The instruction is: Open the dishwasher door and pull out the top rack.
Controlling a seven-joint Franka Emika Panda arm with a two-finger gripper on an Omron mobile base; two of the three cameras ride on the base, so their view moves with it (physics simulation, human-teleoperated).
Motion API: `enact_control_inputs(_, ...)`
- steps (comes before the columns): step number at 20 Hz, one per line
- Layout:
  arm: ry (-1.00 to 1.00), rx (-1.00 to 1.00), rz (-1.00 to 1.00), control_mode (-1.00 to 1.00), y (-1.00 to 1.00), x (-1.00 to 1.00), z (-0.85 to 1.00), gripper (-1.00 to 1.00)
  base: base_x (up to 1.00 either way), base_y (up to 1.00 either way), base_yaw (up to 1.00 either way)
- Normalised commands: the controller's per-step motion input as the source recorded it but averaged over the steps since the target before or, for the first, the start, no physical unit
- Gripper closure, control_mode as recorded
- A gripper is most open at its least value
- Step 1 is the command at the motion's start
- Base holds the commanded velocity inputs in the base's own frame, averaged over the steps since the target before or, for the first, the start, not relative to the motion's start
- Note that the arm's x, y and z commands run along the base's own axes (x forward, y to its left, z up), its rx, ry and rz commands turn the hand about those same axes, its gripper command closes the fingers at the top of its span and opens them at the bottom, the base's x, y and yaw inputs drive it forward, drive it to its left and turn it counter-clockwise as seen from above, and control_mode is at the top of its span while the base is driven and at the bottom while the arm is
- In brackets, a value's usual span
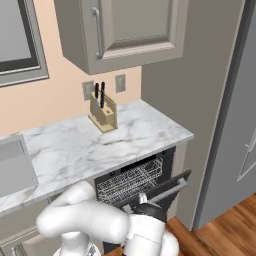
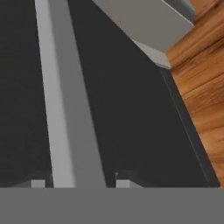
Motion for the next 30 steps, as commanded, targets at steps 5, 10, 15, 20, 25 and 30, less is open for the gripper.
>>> enact_control_inputs(5,0.56,-0.24,0.01,-1.0,-1.0,-0.74,-1.0,1.0,0.0,0.0,0.0)
enact_control_inputs(10,0.68,-0.31,0.01,-1.0,-1.0,-0.33,-0.89,1.0,0.0,0.0,0.0)
enact_control_inputs(15,0.72,-0.29,0.01,-1.0,-1.0,-0.01,-0.51,1.0,0.0,0.0,0.0)
enact_control_inputs(20,0.63,-0.11,0.03,-1.0,-0.85,-0.13,0.44,-1.0,0.0,0.0,0.0)
enact_control_inputs(25,0.31,0.0,0.04,-1.0,-0.32,-0.38,1.0,-1.0,0.0,0.0,0.0)
enact_control_inputs(30,0.09,0.0,0.02,-1.0,-0.04,-0.84,1.0,-1.0,0.0,0.0,0.0)
